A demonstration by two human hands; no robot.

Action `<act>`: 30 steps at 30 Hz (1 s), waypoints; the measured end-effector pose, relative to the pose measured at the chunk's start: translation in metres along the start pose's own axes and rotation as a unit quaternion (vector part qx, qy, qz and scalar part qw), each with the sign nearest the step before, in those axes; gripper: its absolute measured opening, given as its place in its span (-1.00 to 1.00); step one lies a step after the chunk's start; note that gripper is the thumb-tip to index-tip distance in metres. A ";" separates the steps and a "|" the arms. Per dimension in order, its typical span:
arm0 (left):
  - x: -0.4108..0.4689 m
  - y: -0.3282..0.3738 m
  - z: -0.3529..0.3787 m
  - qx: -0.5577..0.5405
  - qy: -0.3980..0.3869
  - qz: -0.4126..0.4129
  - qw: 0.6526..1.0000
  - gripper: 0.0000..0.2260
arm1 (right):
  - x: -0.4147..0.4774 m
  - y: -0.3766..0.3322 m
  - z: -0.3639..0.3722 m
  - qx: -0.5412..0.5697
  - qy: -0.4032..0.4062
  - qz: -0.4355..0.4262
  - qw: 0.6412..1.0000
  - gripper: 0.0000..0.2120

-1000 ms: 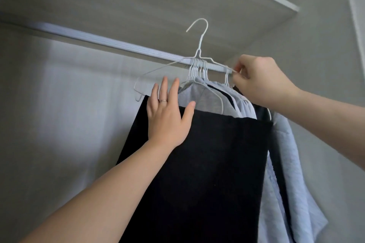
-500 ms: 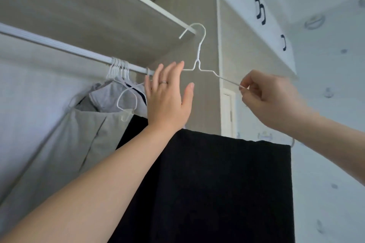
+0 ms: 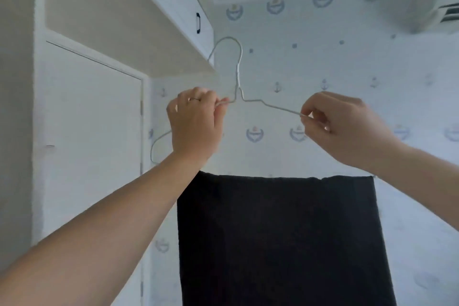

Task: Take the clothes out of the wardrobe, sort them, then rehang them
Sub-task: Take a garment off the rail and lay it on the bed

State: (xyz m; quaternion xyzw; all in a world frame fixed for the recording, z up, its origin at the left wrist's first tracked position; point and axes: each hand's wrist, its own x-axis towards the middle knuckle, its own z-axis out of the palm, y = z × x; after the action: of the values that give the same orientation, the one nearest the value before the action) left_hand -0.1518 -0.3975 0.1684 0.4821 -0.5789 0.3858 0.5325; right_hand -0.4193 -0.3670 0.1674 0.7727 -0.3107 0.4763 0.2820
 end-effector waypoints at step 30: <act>-0.335 0.558 0.173 -0.646 -0.490 0.234 0.536 -0.47 | -0.449 0.026 -0.283 -0.465 -0.189 0.579 0.643 -0.88</act>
State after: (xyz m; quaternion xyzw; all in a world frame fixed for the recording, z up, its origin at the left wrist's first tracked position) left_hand -0.7456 -0.3818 -0.1485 -0.0326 -0.9335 -0.2789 0.2231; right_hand -0.7565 -0.0818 -0.1279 0.2757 -0.9217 0.1790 0.2061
